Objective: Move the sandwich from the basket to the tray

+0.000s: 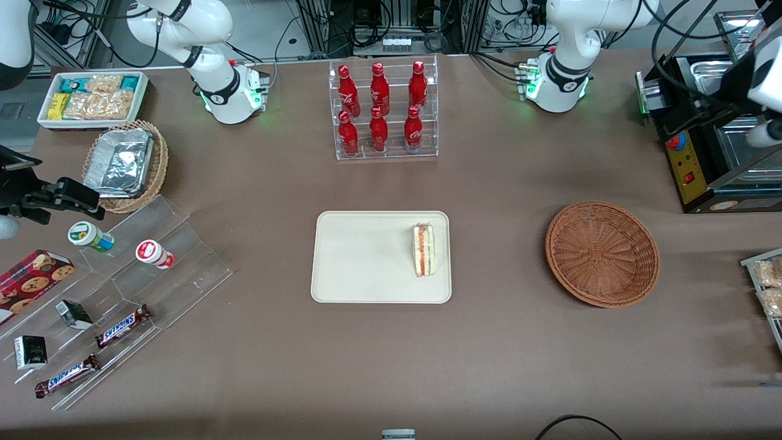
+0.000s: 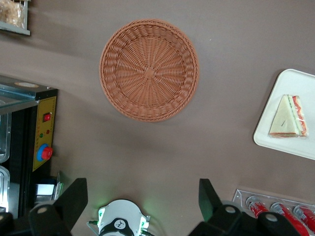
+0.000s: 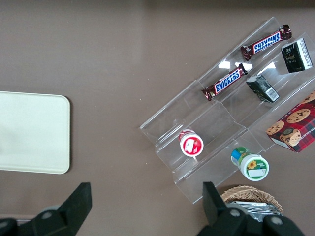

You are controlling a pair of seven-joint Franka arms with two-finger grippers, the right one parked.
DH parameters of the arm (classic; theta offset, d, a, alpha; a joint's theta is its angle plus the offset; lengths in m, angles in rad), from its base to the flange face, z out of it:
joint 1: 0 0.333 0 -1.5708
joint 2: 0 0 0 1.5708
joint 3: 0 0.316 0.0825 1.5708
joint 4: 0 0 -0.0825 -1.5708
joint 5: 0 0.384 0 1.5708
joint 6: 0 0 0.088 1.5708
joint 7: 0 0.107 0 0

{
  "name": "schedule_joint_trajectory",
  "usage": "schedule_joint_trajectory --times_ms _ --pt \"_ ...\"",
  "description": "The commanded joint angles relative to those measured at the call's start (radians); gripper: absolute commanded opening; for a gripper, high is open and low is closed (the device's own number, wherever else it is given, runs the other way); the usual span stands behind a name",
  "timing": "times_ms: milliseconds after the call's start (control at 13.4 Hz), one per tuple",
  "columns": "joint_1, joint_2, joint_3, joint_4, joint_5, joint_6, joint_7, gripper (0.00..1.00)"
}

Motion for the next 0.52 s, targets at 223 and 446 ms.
schedule_joint_trajectory --times_ms 223,446 --pt "0.172 -0.080 -0.200 -0.095 -0.040 0.037 0.000 1.00" --pt "0.170 -0.070 -0.193 -0.075 -0.037 0.021 0.012 1.00"
